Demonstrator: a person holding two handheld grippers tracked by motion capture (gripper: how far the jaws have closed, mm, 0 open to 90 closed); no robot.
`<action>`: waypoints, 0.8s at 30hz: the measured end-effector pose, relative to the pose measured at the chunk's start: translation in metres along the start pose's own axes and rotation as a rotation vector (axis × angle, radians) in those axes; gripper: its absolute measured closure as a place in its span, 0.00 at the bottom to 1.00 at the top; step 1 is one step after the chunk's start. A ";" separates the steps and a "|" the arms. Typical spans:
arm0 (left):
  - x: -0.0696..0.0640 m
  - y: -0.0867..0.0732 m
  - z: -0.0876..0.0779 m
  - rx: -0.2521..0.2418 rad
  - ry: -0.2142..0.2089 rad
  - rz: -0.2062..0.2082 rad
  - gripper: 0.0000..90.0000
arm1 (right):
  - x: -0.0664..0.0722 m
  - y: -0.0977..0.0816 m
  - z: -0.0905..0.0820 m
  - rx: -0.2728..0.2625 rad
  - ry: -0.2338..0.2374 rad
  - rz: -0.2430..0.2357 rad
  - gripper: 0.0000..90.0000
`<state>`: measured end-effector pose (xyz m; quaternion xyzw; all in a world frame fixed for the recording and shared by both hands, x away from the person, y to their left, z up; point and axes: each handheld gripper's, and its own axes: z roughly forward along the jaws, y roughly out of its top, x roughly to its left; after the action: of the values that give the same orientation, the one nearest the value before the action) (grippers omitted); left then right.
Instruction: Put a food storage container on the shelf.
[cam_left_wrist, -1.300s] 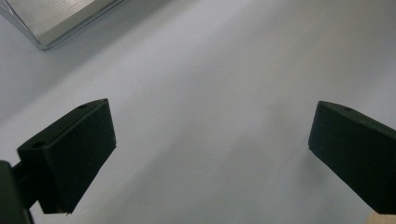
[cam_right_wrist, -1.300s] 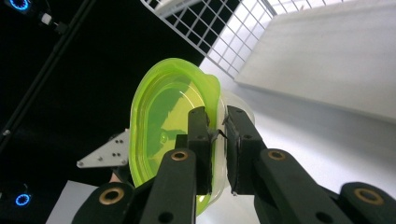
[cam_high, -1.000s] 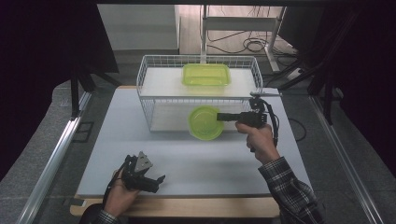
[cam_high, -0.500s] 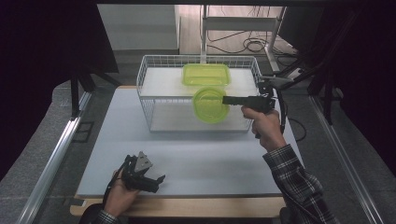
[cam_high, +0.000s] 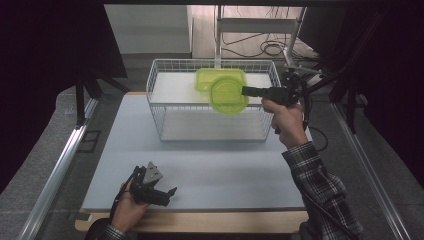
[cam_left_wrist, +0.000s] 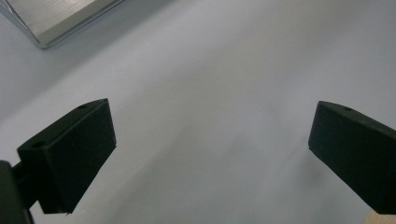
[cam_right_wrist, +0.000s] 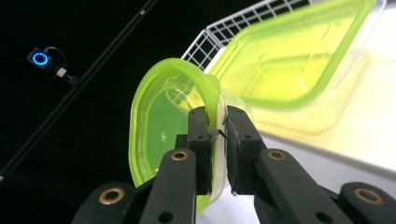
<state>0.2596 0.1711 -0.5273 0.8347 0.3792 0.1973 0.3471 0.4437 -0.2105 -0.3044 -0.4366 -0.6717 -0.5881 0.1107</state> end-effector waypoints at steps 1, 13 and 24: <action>0.000 0.000 0.000 0.000 -0.002 -0.004 0.01 | 0.001 0.003 0.000 -0.006 -0.003 -0.004 0.90; 0.000 0.000 0.000 0.002 -0.007 -0.007 0.01 | 0.013 0.035 0.005 -0.036 -0.064 -0.038 0.90; 0.000 0.000 0.000 0.009 -0.002 0.002 0.01 | 0.016 0.058 0.021 -0.041 -0.130 -0.053 0.90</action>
<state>0.2596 0.1717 -0.5276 0.8368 0.3791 0.1950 0.3434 0.4838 -0.1888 -0.2597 -0.4582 -0.6767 -0.5748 0.0419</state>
